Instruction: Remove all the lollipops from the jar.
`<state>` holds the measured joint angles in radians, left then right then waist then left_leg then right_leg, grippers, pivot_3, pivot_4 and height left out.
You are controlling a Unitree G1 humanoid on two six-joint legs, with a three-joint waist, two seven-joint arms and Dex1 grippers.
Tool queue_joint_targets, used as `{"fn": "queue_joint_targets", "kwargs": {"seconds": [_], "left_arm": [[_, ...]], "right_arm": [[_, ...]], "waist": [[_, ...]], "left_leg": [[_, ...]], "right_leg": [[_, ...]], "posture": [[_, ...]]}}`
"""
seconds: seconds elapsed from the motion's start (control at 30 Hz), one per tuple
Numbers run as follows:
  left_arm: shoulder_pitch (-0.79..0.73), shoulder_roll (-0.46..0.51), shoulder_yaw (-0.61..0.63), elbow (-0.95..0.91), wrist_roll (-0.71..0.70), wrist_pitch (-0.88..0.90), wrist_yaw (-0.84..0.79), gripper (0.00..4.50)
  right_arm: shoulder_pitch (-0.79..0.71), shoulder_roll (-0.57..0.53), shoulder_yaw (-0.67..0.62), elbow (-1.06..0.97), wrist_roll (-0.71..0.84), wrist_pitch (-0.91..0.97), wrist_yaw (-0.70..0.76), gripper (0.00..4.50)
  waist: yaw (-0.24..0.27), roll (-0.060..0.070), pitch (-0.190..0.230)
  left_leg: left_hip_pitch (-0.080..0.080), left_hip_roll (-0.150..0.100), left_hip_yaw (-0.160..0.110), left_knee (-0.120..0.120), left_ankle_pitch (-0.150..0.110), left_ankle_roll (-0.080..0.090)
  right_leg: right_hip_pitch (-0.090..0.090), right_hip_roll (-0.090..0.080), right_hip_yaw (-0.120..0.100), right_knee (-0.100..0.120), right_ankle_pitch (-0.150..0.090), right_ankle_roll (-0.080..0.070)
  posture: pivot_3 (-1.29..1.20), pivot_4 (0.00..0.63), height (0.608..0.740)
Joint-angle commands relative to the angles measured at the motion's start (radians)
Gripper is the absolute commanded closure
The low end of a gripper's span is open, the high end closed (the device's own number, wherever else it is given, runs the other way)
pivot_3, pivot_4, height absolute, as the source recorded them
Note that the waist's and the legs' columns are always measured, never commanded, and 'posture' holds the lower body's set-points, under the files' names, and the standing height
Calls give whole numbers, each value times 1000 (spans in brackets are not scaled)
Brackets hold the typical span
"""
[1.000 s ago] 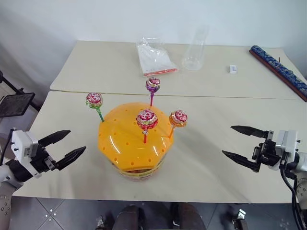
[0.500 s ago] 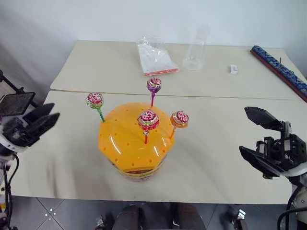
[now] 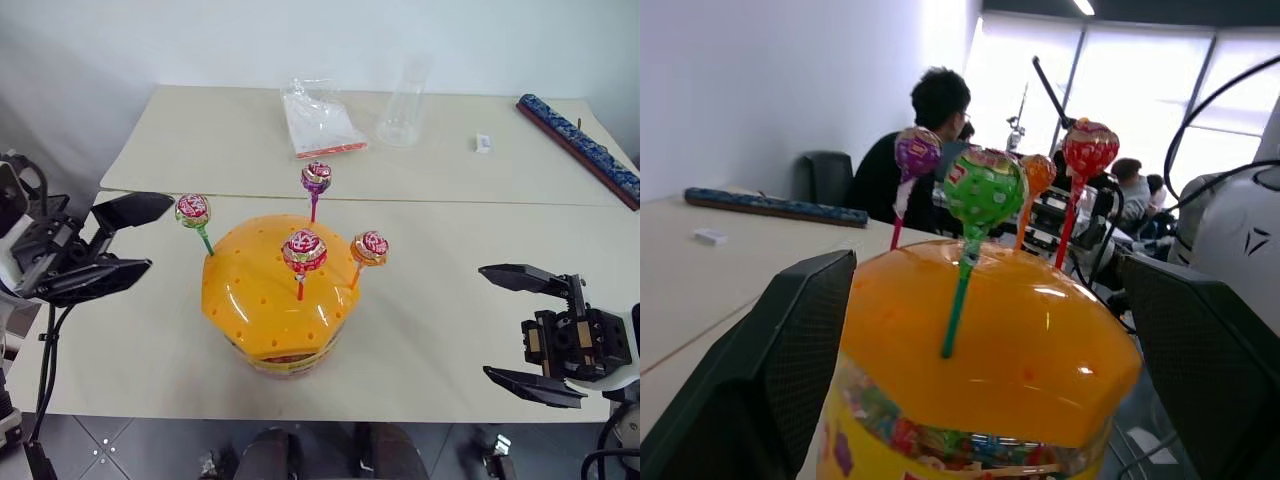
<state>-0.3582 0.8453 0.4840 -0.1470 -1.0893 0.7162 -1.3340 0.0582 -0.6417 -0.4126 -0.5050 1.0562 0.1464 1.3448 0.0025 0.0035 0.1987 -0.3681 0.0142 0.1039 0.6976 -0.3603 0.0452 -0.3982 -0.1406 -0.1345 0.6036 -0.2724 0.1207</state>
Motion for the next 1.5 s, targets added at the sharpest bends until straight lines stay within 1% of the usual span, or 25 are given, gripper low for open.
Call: {"fn": "queue_joint_targets", "kwargs": {"seconds": [0.03, 0.07, 0.17, 0.33, 0.37, 0.43, 0.5, 0.57, 0.6, 0.8, 0.9, 1.0, 1.07, 1.1, 1.13, 1.17, 1.2, 1.23, 1.3, 1.37, 1.43, 1.5], "left_arm": [[-46, -47, -56, -30, 15, -38, 28, 38], [-50, -50, -59, -31, 10, -34, 31, 38], [-53, -48, -76, -37, 15, -22, 52, 614], [-79, -63, -93, -25, 1, -10, 80, 2167], [-87, -64, -93, -20, -16, 4, 87, 2510], [-104, -67, -82, 1, -59, 44, 110, 3027], [-106, -45, -96, 8, -69, 77, 78, 3651], [-123, -44, -95, 18, -95, 107, 75, 4264], [-137, -51, -90, 25, -107, 114, 85, 4483], [-244, -102, -28, 106, -223, 163, 210, 4483], [-296, -135, 24, 141, -300, 172, 340, 4483], [-328, -143, 95, 183, -306, 135, 506, 4483], [-309, -115, 127, 197, -265, 117, 557, 4483], [-230, -55, 121, 186, -166, 95, 531, 4483], [-107, 31, 112, 182, -75, 123, 508, 4483], [-17, 91, 107, 174, -20, 145, 491, 4483], [83, 139, 96, 164, 62, 115, 474, 4483], [172, 170, 103, 143, 92, 126, 466, 4483], [313, 198, 122, 86, 140, 132, 452, 4483], [413, 207, 143, 29, 163, 154, 442, 4483], [477, 196, 168, -35, 171, 248, 551, 4483], [535, 180, 177, -69, 211, 258, 585, 4483]], "right_arm": [[-7, 14, -15, 6, -3, -26, 24, 0], [-8, 18, -17, 4, -1, -27, 21, 0], [19, 37, -23, 4, -7, -42, 43, 0], [63, 64, -40, -3, 3, -68, 66, 0], [66, 72, -44, -8, 15, -69, 61, 0], [68, 89, -47, -20, 41, -67, 44, 0], [76, 104, -48, -33, 60, -67, 41, 0], [69, 113, -38, -51, 65, -63, 22, 0], [56, 113, -28, -63, 64, -58, 1, 0], [9, 131, 14, -104, 73, -49, -64, 0], [-16, 130, 36, -112, 71, -46, -67, 0], [-65, 107, 59, -98, 53, -39, -51, 0], [-89, 84, 68, -81, 36, -32, -25, 0], [-122, 57, 85, -65, 19, -16, -14, 0], [-159, 22, 105, -42, -8, -1, 7, 0], [-181, -3, 117, -29, -25, 9, 21, 0], [-196, -41, 132, -11, -54, 25, 40, 0], [-199, -75, 140, 5, -83, 30, 61, 0], [-207, -135, 153, 41, -156, 24, 87, 0], [-224, -171, 157, 72, -185, 30, 100, 0], [-250, -205, 166, 103, -218, 38, 101, 0], [-270, -217, 174, 121, -241, 51, 79, 0]], "waist": [[7, 0, 0], [8, -1, 0], [8, -1, 0], [10, -1, 0], [10, -1, 0], [11, -1, 0], [12, -1, 0], [12, -1, 0], [12, -1, 0], [18, -1, 0], [19, -1, 0], [19, -1, 0], [15, -1, 0], [8, -1, 0], [3, -1, 0], [-18, -1, 0], [-20, 0, 0], [-23, 0, 0], [-18, -3, 0], [-3, -6, -1], [5, -7, -1], [10, -6, 0]], "left_leg": [[0, 0, 0, 0, 0, 0], [0, 0, 0, 1, 0, 1], [0, 0, 0, 1, 0, 0], [0, 0, 0, 0, 0, 0], [0, 0, 0, 1, 0, 0], [0, 0, 1, 1, 0, 0], [0, 0, 1, 1, 0, 1], [0, 0, 1, 1, 0, 1], [0, 1, 0, 1, 0, 0], [0, 1, 0, 1, 1, 0], [0, 0, -1, 1, 1, 0], [-1, 0, -1, 2, 1, 0], [0, 0, 0, 1, 1, 0], [0, 0, 0, 1, 1, 0], [1, 1, 1, 1, 1, 0], [2, 1, 2, 0, 0, -1], [5, 1, 8, -4, 0, -1], [8, 0, 10, -8, 0, 0], [9, 1, 12, -12, 0, 0], [5, 2, 12, -12, 0, -1], [-2, 2, 10, -11, 0, -2], [-2, 0, 10, -10, 0, -2]], "right_leg": [[0, 0, 0, 0, 0, 0], [0, 0, 0, 0, 0, 0], [0, 1, 1, 0, 0, 0], [0, 2, 1, 0, 0, 0], [0, 2, 1, 0, 0, 0], [0, 2, 1, 0, 0, 0], [0, 1, 2, 0, 0, 0], [0, 1, 2, 0, 0, 0], [0, 2, 2, 0, 0, 0], [0, 1, 3, 1, 0, 0], [0, 1, 3, 1, 0, 0], [0, 2, 3, 0, 0, 0], [0, 2, 2, 1, 0, 0], [0, 2, 2, 1, 0, 0], [0, 3, 2, 1, 0, 0], [-1, 4, 1, 1, 0, 0], [-3, 5, 3, 1, 0, 0], [-3, 4, 5, 1, 0, 0], [-4, 4, 5, 0, -1, 0], [-10, 4, 6, 1, -1, 0], [-14, 2, 6, 0, -1, 0], [-14, -4, 8, 0, -1, 0]], "posture": [[0, 150, 740], [0, 150, 740], [0, 150, 740], [0, 150, 740], [0, 150, 740], [0, 150, 740], [0, 150, 740], [0, 150, 740], [0, 150, 740], [0, 150, 740], [0, 150, 740], [0, 150, 740], [0, 150, 740], [0, 150, 740], [0, 150, 740], [0, 150, 740], [0, 150, 740], [0, 150, 740], [0, 150, 740], [0, 150, 740], [0, 150, 740], [0, 150, 740]]}}
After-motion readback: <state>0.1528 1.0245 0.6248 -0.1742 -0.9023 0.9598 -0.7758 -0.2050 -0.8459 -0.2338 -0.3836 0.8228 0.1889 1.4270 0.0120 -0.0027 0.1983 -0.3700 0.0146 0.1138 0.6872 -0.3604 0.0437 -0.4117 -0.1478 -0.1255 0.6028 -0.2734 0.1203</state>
